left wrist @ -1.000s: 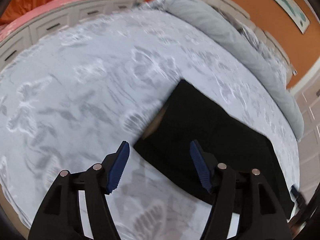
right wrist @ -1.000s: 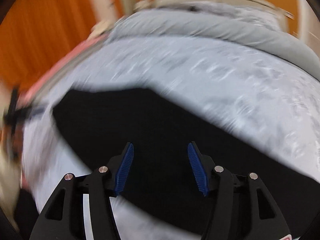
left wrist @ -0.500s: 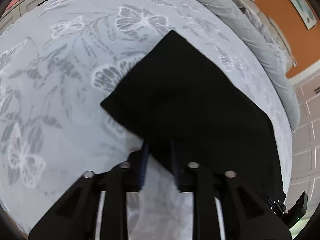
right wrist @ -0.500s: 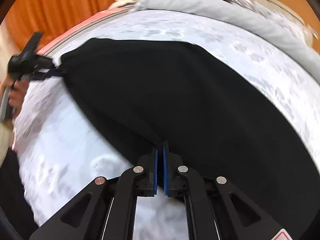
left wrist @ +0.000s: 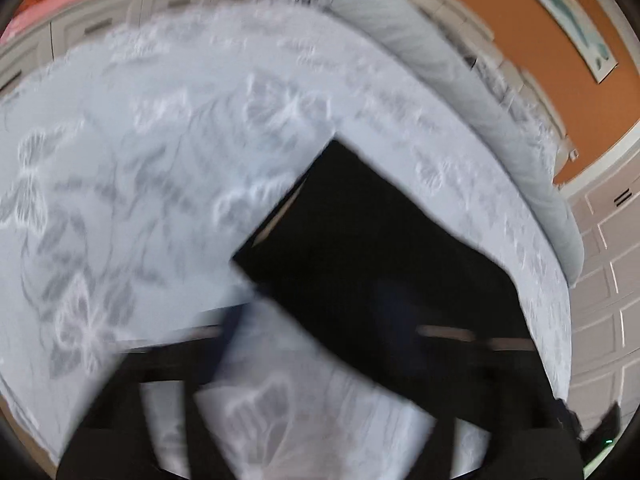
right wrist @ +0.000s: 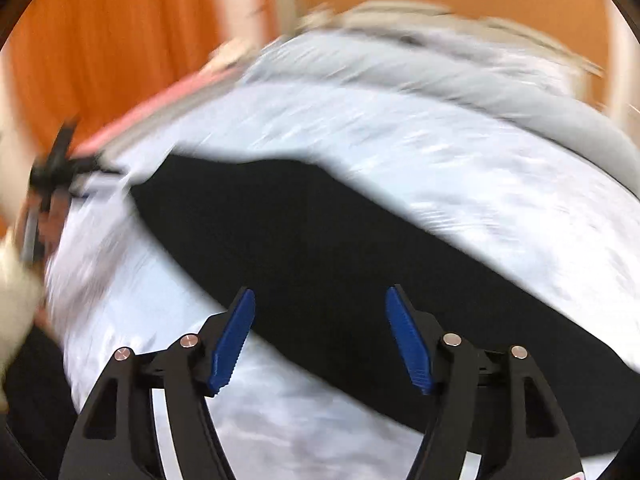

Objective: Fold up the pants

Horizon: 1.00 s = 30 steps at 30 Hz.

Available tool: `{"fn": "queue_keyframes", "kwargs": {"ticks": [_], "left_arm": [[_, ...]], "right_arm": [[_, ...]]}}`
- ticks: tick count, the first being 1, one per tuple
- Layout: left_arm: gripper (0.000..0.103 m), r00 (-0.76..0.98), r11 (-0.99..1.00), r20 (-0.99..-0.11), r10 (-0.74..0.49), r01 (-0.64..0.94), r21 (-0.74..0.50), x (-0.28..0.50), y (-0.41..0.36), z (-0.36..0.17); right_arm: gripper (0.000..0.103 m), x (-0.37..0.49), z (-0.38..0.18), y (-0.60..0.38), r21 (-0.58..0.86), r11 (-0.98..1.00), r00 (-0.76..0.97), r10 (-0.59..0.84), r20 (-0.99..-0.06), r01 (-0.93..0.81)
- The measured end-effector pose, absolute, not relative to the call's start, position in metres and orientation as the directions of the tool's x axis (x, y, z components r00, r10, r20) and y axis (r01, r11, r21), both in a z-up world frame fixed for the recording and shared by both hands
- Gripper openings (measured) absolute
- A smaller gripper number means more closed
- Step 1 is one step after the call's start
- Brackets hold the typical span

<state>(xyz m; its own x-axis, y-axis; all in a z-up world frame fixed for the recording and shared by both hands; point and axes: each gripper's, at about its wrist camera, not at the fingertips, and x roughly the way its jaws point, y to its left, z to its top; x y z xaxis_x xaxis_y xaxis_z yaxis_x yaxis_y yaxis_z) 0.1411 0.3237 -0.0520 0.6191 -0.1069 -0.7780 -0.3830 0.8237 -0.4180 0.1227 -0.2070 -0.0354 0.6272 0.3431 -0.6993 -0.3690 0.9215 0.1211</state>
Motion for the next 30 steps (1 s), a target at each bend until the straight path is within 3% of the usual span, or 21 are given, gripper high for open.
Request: {"fn": "queue_keyframes", "kwargs": {"ticks": [2,4,5,7,8,13,21,23,24,25,30], "left_arm": [[0.095,0.602,0.828,-0.798,-0.016,-0.44,-0.348,0.155,0.32,-0.058],[0.063,0.529,0.842,-0.848,-0.029,-0.445,-0.306,0.173,0.317,-0.078],[0.033,0.459,0.844,-0.888,-0.031,-0.463,-0.269,0.179,0.314,-0.093],[0.022,0.448,0.842,-0.894,0.011,-0.487,-0.233,0.173,0.309,-0.098],[0.008,0.443,0.854,-0.896,0.026,-0.475,-0.21,0.172,0.304,-0.093],[0.008,0.427,0.848,-0.904,0.014,-0.485,-0.216,0.152,0.302,-0.09],[0.016,0.518,0.788,-0.847,0.116,-0.568,-0.24,0.14,0.282,-0.05],[0.02,0.553,0.805,-0.82,0.148,-0.549,-0.225,0.141,0.261,-0.037],[0.026,0.565,0.815,-0.811,0.15,-0.535,-0.222,0.142,0.249,-0.035],[0.029,0.576,0.826,-0.807,0.134,-0.515,-0.23,0.145,0.239,-0.036],[0.033,0.542,0.894,-0.834,0.098,-0.416,-0.165,0.168,0.187,-0.057]], "right_arm": [[0.073,0.125,-0.029,-0.257,0.145,0.97,0.693,0.241,-0.679,-0.196],[0.073,0.127,-0.03,-0.315,0.159,0.987,0.722,0.094,-0.686,0.022],[0.073,0.126,-0.032,-0.346,0.17,0.977,0.724,0.023,-0.69,0.13],[0.073,0.118,-0.039,-0.406,0.16,0.926,0.692,-0.133,-0.709,0.343],[0.073,0.112,-0.042,-0.432,0.151,0.891,0.665,-0.198,-0.72,0.428],[0.073,0.074,-0.065,-0.54,0.19,0.766,0.594,-0.289,-0.751,0.614],[0.073,0.081,-0.098,-0.565,0.04,0.847,0.533,-0.297,-0.792,0.531],[0.043,0.092,-0.107,-0.56,-0.021,0.878,0.511,-0.298,-0.806,0.479],[0.017,0.096,-0.109,-0.558,-0.029,0.89,0.502,-0.283,-0.817,0.456],[0.008,0.099,-0.106,-0.557,-0.033,0.891,0.505,-0.287,-0.814,0.453],[0.007,0.103,-0.073,-0.565,-0.076,0.878,0.57,-0.371,-0.733,0.474]]}}
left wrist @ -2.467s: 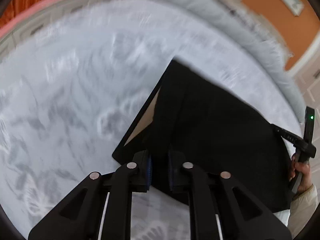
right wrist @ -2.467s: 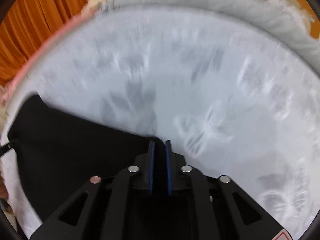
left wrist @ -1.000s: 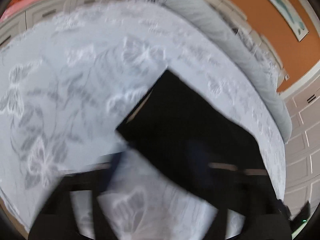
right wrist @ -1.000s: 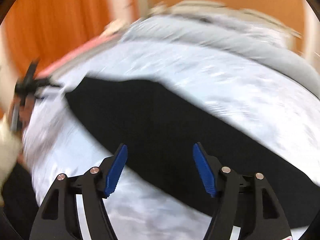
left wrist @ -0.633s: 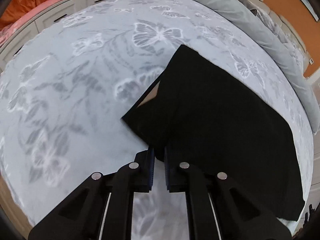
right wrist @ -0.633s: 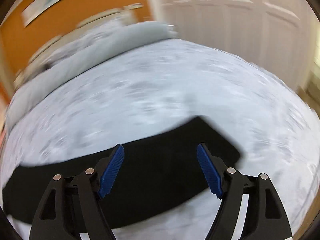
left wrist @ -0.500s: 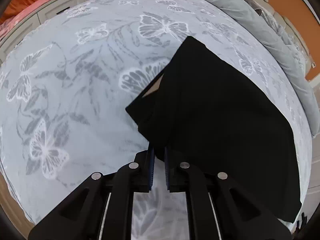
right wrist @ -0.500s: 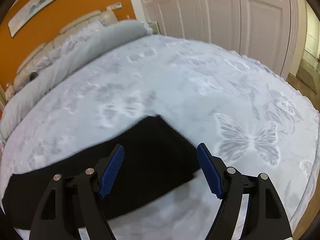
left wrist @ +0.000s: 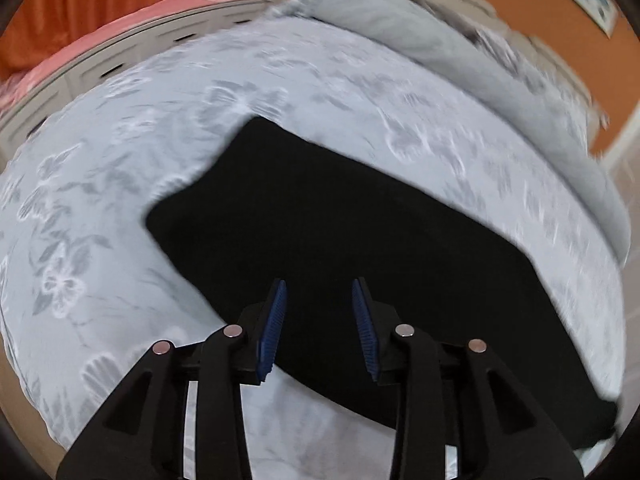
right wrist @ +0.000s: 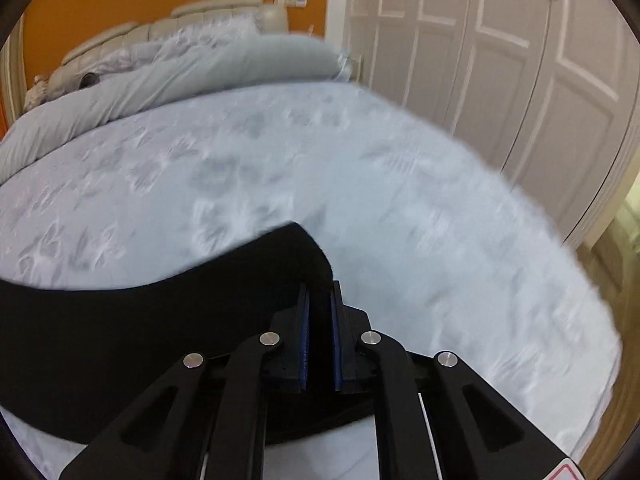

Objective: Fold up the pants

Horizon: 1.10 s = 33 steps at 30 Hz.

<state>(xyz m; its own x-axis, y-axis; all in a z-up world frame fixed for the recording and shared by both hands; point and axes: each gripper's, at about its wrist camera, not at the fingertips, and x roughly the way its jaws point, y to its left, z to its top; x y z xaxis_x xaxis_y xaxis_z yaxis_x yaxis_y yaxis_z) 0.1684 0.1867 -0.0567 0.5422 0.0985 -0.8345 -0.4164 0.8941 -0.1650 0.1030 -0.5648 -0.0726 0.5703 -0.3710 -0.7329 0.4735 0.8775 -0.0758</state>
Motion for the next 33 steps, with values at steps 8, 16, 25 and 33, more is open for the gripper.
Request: {"fn": "queue_keyframes", "kwargs": {"ticks": [8,16,25,33], "left_arm": [[0.033,0.479,0.917,-0.873,0.091,-0.383,-0.115,0.178,0.167,-0.08],[0.082,0.528,0.897,-0.844,0.095,-0.413,-0.157,0.165,0.198,-0.058],[0.09,0.486,0.863,-0.87,0.086,-0.472,-0.179,0.147,0.225,-0.068],[0.09,0.51,0.896,-0.857,0.076,-0.412,-0.165,0.145,0.199,-0.061]], "right_arm": [[0.026,0.111,-0.088,-0.568,-0.05,0.852,0.524,-0.366,-0.77,0.522],[0.073,0.049,-0.072,-0.568,0.201,0.759,0.512,-0.196,-0.836,0.619],[0.067,0.026,-0.095,-0.587,0.518,0.583,0.64,-0.003,-0.768,0.625],[0.059,0.061,-0.092,-0.577,0.4,0.658,0.584,-0.076,-0.808,0.639]]}}
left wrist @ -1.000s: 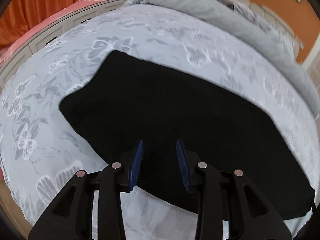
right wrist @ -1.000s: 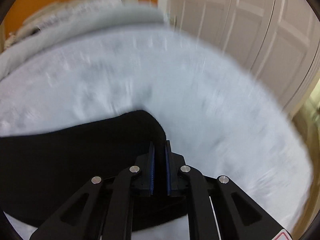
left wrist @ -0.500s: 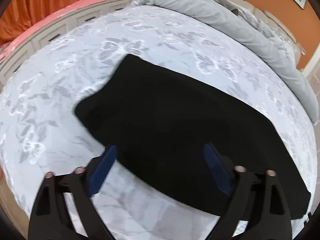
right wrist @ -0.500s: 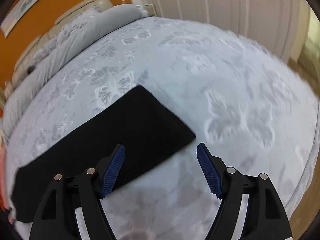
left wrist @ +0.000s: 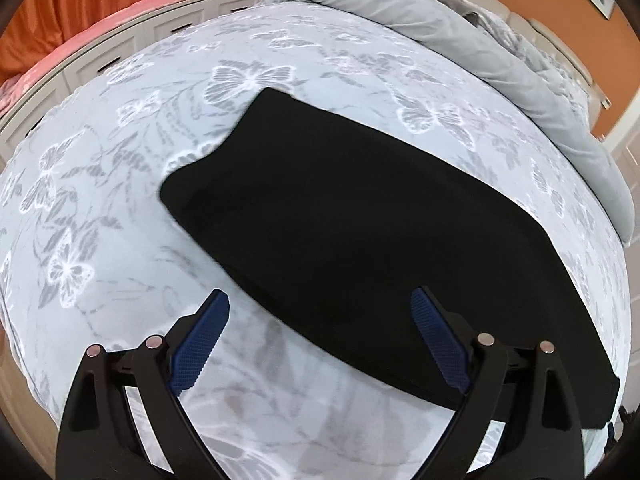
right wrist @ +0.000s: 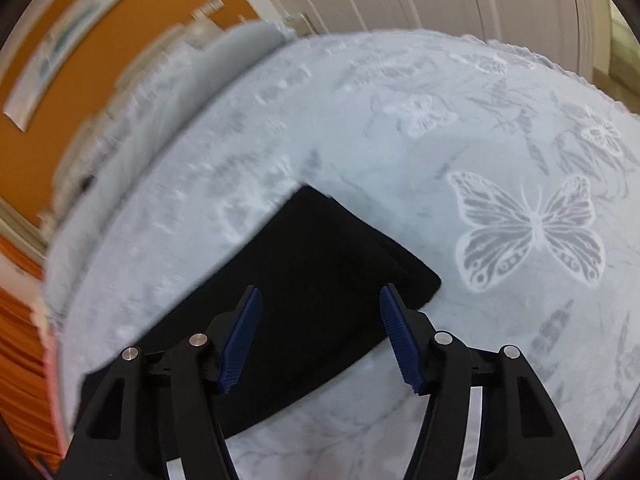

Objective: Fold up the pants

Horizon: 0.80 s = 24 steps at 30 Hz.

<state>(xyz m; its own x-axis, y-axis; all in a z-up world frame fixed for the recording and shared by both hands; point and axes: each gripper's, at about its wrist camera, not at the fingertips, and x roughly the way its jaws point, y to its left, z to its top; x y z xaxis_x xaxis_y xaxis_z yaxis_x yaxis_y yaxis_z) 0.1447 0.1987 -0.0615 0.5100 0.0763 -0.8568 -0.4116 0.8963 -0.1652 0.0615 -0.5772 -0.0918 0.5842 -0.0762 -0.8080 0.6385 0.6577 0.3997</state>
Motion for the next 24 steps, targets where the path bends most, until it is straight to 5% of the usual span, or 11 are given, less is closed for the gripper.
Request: {"fn": "queue_keyframes", "kwargs": {"ticks": [5,6,7,8,12,20,24], "left_arm": [[0.09,0.515,0.915,-0.856,0.036,-0.361,-0.179,0.153,0.175,-0.06],[0.09,0.519,0.919,-0.854,0.026,-0.349,-0.184,0.155,0.169,-0.059],[0.09,0.523,0.923,-0.852,0.019,-0.336,-0.186,0.157,0.162,-0.058],[0.09,0.524,0.926,-0.851,0.018,-0.331,-0.184,0.159,0.158,-0.058],[0.09,0.526,0.941,-0.851,0.009,-0.291,-0.17,0.164,0.137,-0.059],[0.09,0.471,0.951,-0.882,0.017,-0.279,-0.131,0.169,0.125,-0.078],[0.09,0.486,0.952,-0.874,-0.008,-0.263,-0.155,0.165,0.128,-0.072]], "right_arm": [[0.059,0.063,-0.111,-0.583,0.391,0.599,0.539,-0.081,-0.839,0.699],[0.038,0.067,-0.112,-0.582,0.396,0.61,0.549,-0.078,-0.832,0.687],[0.006,0.072,-0.115,-0.581,0.399,0.624,0.555,-0.067,-0.829,0.672],[0.004,0.075,-0.115,-0.582,0.419,0.625,0.568,-0.048,-0.822,0.659],[0.003,0.065,-0.076,-0.584,0.426,0.648,0.643,-0.131,-0.755,0.632],[0.003,0.062,-0.116,-0.6,0.357,0.612,0.542,-0.141,-0.829,0.706],[0.017,0.059,-0.104,-0.589,0.373,0.62,0.552,-0.119,-0.825,0.69]]}}
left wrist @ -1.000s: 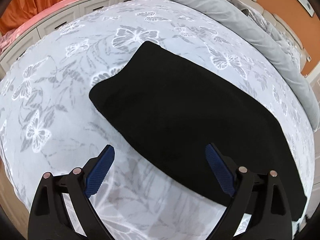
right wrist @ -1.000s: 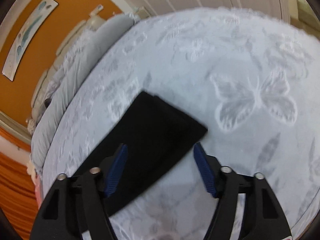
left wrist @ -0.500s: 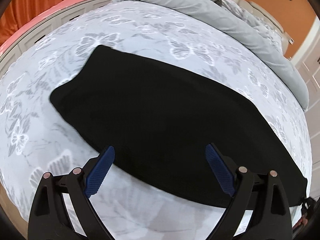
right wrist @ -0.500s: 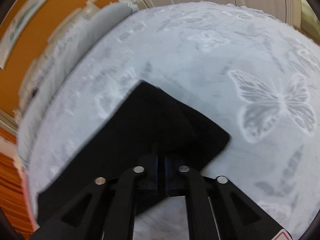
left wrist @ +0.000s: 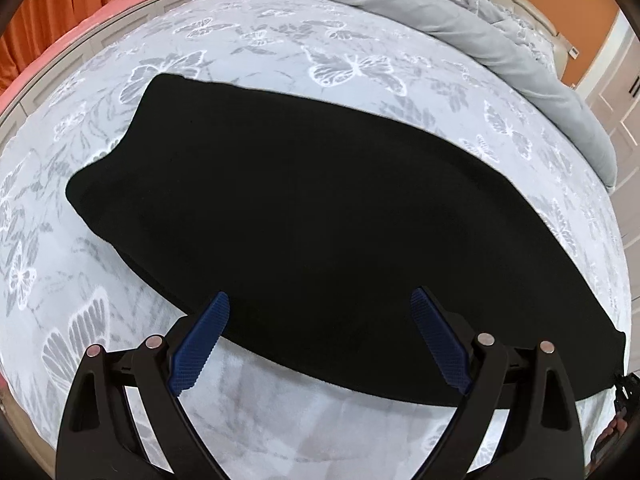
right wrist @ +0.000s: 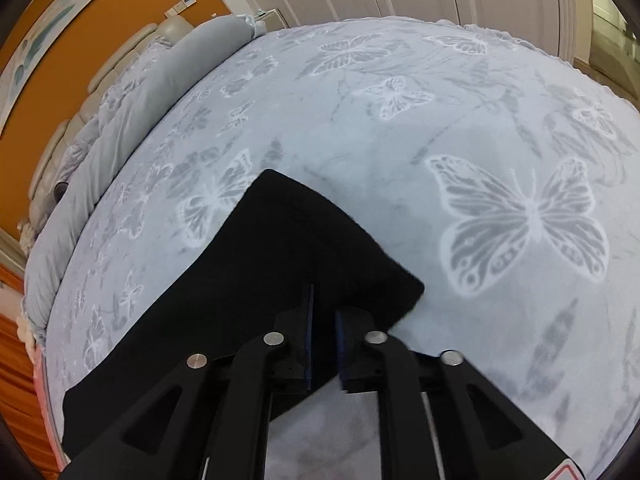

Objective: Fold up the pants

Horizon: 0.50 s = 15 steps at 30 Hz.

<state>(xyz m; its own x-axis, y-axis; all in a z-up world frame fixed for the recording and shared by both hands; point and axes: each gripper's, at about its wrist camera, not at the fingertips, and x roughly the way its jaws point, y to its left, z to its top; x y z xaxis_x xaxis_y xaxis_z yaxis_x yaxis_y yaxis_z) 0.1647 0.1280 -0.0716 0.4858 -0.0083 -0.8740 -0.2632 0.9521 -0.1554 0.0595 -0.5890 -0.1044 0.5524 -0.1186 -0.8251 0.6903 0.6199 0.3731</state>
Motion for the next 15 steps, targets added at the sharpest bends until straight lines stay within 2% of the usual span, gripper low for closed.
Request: {"fn": "queue_keyframes", "kwargs": {"ticks": [2,3,4,6,9,12,15], "left_arm": [[0.09,0.499,0.955,-0.866,-0.003,-0.256,-0.151,0.161,0.13,-0.067],[0.091,0.508,0.956,-0.861,0.003,-0.253,-0.146,0.158,0.132,-0.064],[0.092,0.516,0.958,-0.856,0.017,-0.254,-0.135,0.156,0.137,-0.061],[0.095,0.525,0.954,-0.85,0.027,-0.267,-0.134,0.152,0.148,-0.057],[0.096,0.527,0.913,-0.848,-0.047,-0.322,-0.25,0.148,0.191,-0.059],[0.095,0.523,0.797,-0.848,-0.08,-0.478,-0.37,0.141,0.252,-0.074],[0.095,0.517,0.67,-0.851,-0.092,-0.6,-0.437,0.132,0.297,-0.092]], "right_arm": [[0.04,0.056,-0.098,-0.583,0.344,0.628,0.543,-0.152,-0.826,0.698],[0.064,0.051,-0.093,-0.58,0.319,0.628,0.534,-0.183,-0.826,0.709],[0.08,0.047,-0.091,-0.58,0.305,0.626,0.528,-0.203,-0.825,0.718],[0.082,0.039,-0.089,-0.577,0.31,0.622,0.527,-0.197,-0.827,0.719],[0.082,0.037,-0.103,-0.585,0.407,0.583,0.56,-0.1,-0.823,0.703],[0.085,0.037,-0.125,-0.592,0.501,0.498,0.584,-0.013,-0.812,0.708],[0.087,0.041,-0.124,-0.59,0.555,0.488,0.636,-0.001,-0.771,0.674]]}}
